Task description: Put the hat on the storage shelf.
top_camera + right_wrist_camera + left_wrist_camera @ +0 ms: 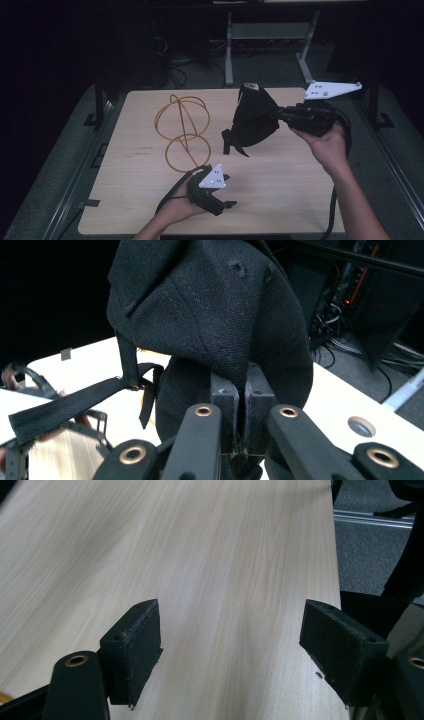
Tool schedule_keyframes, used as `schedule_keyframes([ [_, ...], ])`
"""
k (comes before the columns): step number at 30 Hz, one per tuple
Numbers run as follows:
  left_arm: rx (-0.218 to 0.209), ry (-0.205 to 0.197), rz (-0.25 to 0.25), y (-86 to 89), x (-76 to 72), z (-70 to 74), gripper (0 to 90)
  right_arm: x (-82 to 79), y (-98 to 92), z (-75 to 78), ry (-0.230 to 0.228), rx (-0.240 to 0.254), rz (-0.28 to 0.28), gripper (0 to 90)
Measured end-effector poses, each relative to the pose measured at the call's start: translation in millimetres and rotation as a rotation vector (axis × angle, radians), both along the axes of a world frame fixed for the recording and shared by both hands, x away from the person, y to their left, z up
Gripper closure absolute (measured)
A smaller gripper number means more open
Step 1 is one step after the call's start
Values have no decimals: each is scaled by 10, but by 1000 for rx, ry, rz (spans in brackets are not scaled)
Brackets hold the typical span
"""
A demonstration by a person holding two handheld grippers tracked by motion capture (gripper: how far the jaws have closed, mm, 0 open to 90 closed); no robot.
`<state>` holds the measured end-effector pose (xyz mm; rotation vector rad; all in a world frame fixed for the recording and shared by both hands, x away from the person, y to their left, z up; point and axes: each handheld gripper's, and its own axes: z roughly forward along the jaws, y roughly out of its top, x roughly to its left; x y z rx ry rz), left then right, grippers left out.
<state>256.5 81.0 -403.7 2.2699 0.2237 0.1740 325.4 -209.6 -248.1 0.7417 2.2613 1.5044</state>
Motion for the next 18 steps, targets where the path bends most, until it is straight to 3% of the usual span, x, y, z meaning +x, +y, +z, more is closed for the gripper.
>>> schedule_keyframes([
  [7,16,-5,-11,3,16,-10,232,118,285,196,-8,-27,39,867],
  [11,5,5,-8,13,14,-10,227,188,429,270,-10,-39,56,867],
  [18,11,5,-10,10,41,-22,227,295,639,361,13,-46,92,867],
])
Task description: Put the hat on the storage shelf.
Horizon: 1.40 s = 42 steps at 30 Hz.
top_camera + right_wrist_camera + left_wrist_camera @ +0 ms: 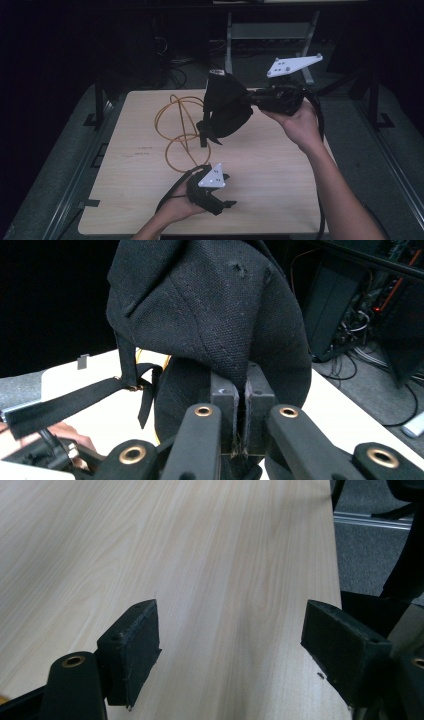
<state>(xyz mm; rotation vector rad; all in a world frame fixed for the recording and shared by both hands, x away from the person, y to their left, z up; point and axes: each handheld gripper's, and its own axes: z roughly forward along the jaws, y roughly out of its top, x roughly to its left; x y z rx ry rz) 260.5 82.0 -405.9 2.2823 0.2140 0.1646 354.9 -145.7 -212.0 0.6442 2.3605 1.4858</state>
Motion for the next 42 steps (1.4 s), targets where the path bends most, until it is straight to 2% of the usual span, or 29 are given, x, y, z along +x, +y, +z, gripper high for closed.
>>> schedule_keyframes([
  [6,-3,-6,1,13,38,8,226,81,194,98,-10,-26,34,866],
  [9,-10,6,9,6,37,8,227,123,297,165,-13,-53,50,866],
  [11,1,3,7,7,48,5,227,140,370,199,-11,-79,65,866],
  [13,-8,16,14,4,49,-5,226,154,427,219,-14,-82,75,865],
  [15,-2,11,11,11,53,-5,226,176,472,239,-22,-101,78,865],
  [25,-17,12,16,46,71,19,227,275,687,364,-12,-119,92,865],
  [28,-12,5,-2,32,69,17,227,314,756,389,-17,-101,97,865],
  [32,-9,7,-1,17,63,5,226,367,882,394,-26,-69,110,865],
  [33,-4,-3,-9,16,71,4,226,384,915,385,-23,-56,117,865],
  [42,4,7,-9,1,61,-14,226,526,1207,249,9,-13,153,862],
])
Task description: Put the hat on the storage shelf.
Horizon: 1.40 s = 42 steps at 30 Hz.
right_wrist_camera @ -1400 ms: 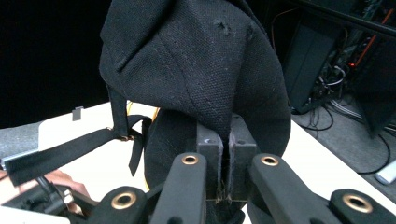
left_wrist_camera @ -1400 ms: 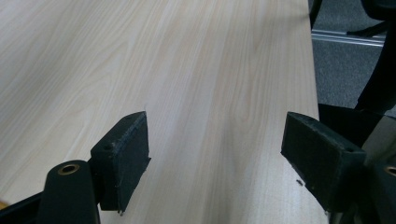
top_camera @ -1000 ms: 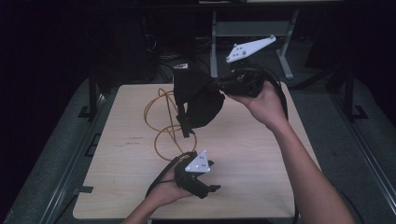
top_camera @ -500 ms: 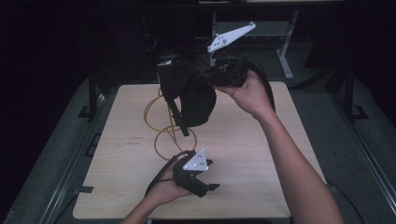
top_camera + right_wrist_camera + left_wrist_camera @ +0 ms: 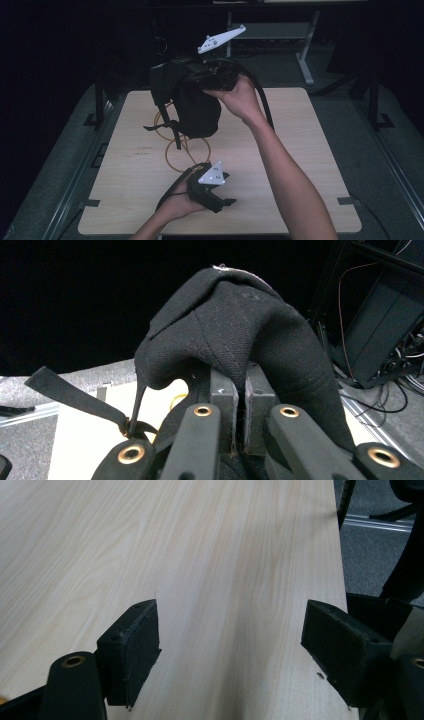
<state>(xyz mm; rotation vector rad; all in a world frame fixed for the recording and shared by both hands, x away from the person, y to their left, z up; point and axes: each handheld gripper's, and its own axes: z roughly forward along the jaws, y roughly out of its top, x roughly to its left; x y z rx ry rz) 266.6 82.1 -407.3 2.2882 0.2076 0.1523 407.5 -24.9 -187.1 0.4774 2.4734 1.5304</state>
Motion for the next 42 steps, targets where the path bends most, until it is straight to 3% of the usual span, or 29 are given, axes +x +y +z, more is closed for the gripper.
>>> schedule_keyframes([
  [9,-5,7,-1,-14,-3,-21,226,99,231,-131,33,22,11,855],
  [14,13,-3,-13,-22,4,-35,226,84,425,-207,40,-9,30,846],
  [15,13,1,-13,-25,-2,-35,226,95,453,-226,51,-10,33,825],
  [19,10,0,-19,-29,-6,-44,226,110,544,-289,79,-47,22,561],
  [23,10,-1,-18,-22,-5,-38,226,127,491,-319,101,-28,21,473],
  [31,-2,11,-8,3,1,-45,226,146,298,-342,130,0,3,409],
  [42,-15,21,3,23,7,-40,223,116,49,-283,106,-5,-37,339],
])
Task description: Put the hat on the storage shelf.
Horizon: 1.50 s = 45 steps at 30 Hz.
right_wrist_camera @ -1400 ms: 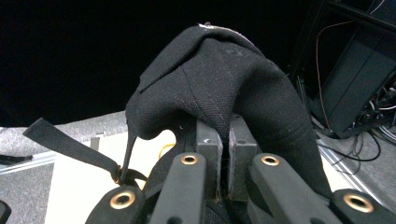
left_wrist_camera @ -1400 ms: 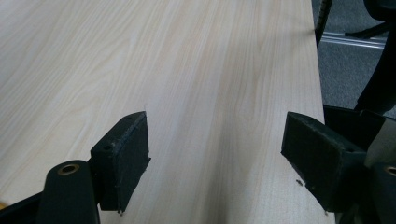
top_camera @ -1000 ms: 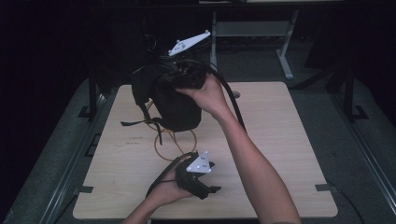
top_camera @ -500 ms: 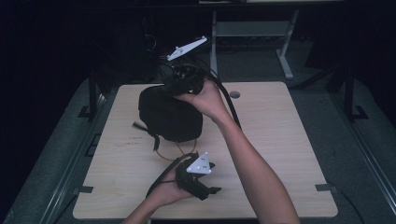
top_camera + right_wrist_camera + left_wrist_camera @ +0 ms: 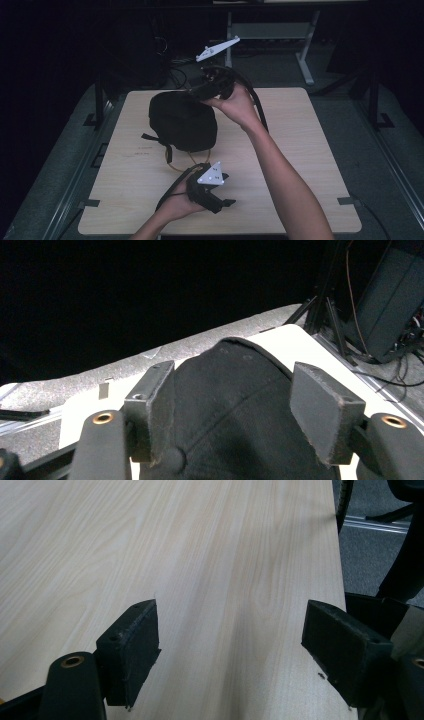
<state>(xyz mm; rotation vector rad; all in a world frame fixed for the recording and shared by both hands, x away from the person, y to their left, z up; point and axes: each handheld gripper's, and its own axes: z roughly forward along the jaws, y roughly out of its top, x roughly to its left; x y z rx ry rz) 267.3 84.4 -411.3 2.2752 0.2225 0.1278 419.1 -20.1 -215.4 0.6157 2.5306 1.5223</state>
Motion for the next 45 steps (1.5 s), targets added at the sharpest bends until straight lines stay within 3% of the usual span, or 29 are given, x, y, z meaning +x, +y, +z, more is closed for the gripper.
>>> schedule_keyframes([
  [30,-12,23,18,0,-1,-39,194,-149,-834,-179,22,-5,-119,271],
  [45,-6,8,17,-2,9,-46,186,-257,-1200,-348,39,-15,-167,258],
])
